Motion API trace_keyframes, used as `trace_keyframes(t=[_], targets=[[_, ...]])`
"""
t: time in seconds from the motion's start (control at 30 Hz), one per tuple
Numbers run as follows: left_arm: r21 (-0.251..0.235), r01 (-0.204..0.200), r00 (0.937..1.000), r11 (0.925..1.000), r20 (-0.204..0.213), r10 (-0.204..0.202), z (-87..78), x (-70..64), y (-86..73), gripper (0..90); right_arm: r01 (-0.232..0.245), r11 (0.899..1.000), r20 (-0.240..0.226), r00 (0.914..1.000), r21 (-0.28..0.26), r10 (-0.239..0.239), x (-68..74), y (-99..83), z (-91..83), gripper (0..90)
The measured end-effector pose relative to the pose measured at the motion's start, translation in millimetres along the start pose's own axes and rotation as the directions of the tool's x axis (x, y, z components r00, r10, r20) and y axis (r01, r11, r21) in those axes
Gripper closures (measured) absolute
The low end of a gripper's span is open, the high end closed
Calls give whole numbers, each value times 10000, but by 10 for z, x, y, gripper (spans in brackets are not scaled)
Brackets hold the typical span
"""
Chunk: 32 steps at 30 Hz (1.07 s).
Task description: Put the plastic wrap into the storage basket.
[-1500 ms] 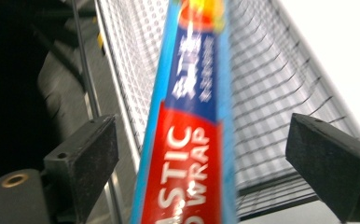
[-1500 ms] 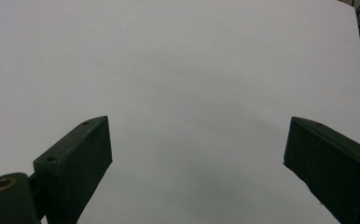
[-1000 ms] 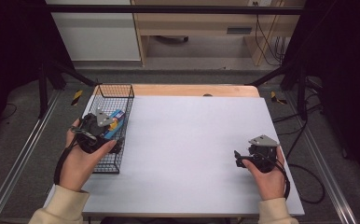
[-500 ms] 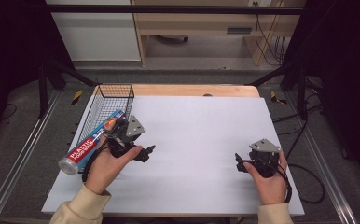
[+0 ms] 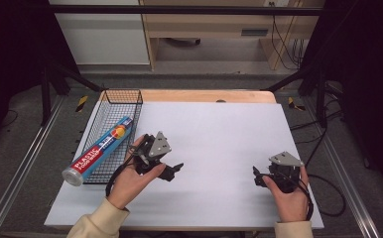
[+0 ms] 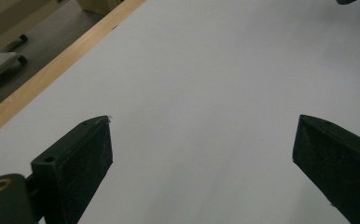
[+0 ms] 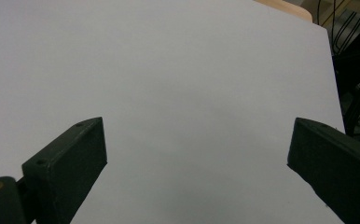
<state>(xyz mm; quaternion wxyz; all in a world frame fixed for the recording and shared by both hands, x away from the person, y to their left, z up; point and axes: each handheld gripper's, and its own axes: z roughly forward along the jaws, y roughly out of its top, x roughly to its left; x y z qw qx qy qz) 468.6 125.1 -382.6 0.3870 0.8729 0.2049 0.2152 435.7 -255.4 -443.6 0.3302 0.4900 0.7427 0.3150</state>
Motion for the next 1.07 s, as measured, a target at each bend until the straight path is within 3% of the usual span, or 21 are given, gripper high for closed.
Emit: trace_keyframes(t=[0.33,0.5,0.87,1.07], targets=[[64,239,9989,9997,412,-241,206,-112,-123,47,-60,10000,13,10000,63,60,-19,-21,-7,49],[185,290,9972,9994,684,-302,336,-135,-258,46,-85,9999,-2,10000,53,85,-21,-28,-11,50],[116,982,9941,9951,461,-987,425,-127,-561,49,-639,9977,-472,9968,230,649,-50,-91,56,55],[39,901,9956,9959,249,-902,392,-125,-623,50,-1057,9938,-786,9910,358,1083,-76,-136,105,87]])
